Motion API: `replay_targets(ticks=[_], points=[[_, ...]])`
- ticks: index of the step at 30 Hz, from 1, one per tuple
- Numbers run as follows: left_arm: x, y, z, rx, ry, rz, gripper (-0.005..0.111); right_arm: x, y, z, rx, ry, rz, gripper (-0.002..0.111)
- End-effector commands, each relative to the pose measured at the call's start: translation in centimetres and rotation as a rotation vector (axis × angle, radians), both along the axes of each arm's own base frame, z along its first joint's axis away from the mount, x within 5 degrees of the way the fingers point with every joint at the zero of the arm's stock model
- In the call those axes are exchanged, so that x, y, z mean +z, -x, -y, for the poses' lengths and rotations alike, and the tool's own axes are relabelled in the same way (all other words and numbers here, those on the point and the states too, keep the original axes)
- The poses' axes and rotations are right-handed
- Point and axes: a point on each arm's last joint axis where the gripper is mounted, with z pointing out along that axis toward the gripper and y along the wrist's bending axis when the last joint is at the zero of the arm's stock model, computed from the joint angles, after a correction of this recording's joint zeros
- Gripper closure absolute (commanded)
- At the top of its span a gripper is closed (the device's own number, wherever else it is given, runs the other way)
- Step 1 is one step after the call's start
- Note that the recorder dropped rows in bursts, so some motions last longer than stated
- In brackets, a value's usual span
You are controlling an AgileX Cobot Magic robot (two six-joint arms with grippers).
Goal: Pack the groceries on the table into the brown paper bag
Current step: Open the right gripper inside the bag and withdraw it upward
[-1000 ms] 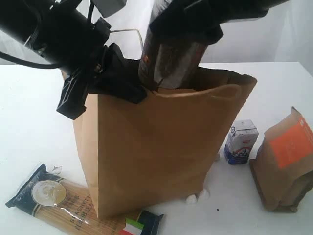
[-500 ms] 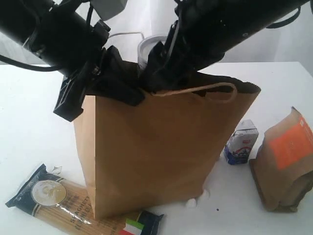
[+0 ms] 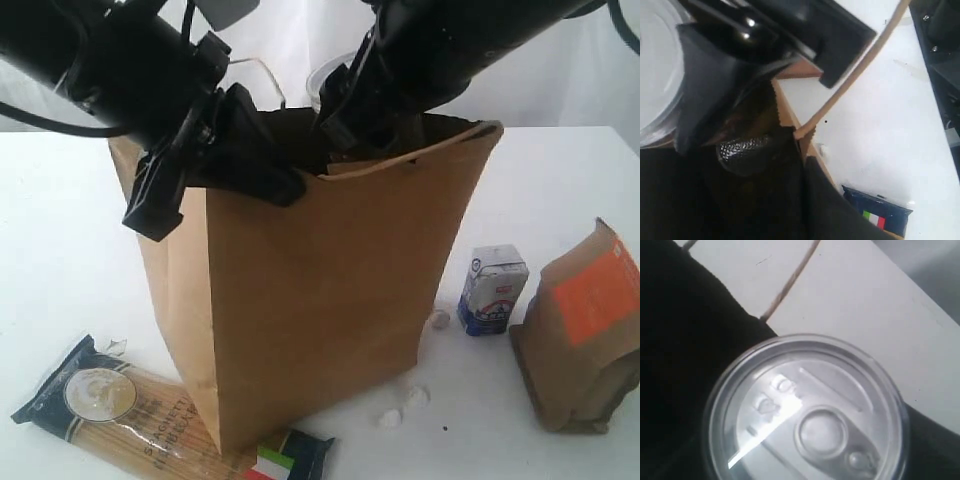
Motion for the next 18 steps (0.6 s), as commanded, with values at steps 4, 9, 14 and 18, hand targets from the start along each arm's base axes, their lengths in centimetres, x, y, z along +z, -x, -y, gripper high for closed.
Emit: replay_targets(ticks=[4,9,14,18], points=[[1.5,1.2,0.1,-0.052,0.091,-0.007,0.107,-0.1,0.7,-0.8,0.076,-0.042,-0.114,0.108],[1.5,1.2,0.1,-0.052,0.091,-0.007,0.107,0.0,1.7,-1.8,0.175,-0.139,-0.191,0.108],[1.4,1.2,0.1,-0.054,0.091,-0.008,0.107,-1.4,1.9,-1.9,0.207,-0.060,-0.302,0.089],[1.4,1.2,0.1,-0.055,0.090,-0.009,0.107,-1.9,1.9,-1.9,0.215,-0.037,-0.337,0.051]])
